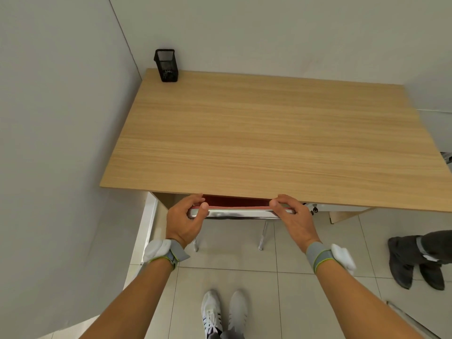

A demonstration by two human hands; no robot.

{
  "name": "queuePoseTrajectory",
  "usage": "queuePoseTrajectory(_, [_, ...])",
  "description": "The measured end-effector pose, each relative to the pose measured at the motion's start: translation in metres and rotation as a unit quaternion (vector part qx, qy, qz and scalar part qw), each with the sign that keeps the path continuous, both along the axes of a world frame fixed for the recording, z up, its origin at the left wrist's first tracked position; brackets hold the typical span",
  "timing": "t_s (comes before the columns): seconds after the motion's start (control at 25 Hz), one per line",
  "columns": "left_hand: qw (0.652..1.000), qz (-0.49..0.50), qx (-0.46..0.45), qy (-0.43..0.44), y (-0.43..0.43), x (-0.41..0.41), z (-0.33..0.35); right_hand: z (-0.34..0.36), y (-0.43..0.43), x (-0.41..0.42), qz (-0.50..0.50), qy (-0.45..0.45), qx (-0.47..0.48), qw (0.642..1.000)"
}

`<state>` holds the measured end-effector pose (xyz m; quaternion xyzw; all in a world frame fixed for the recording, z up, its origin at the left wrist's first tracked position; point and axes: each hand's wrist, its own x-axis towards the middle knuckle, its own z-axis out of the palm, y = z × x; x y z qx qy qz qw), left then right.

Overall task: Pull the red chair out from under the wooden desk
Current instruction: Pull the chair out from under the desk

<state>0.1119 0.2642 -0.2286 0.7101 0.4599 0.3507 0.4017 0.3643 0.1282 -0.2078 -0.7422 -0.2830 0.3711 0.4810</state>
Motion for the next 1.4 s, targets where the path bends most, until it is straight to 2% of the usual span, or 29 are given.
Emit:
queuePoseTrajectory(0.08, [1.0, 0.005, 0.005, 0.014, 0.0, 0.001, -0.001, -0.002, 0.001, 0.002, 0.003, 0.015, -0.017, 1.0])
queuePoseTrajectory(0.76, [0.999, 0.04, 0.014, 0.02, -0.007, -0.004, 0.001, 0.002, -0.006, -0.019, -0.022, -0.047, -0.031, 0.998])
queuePoseTrajectory(1.4, [0.999, -0.003, 0.0, 0.037, -0.056, -0.046, 0.009, 0.008, -0.064, -0.065, -0.041, -0.038, -0.051, 0.997])
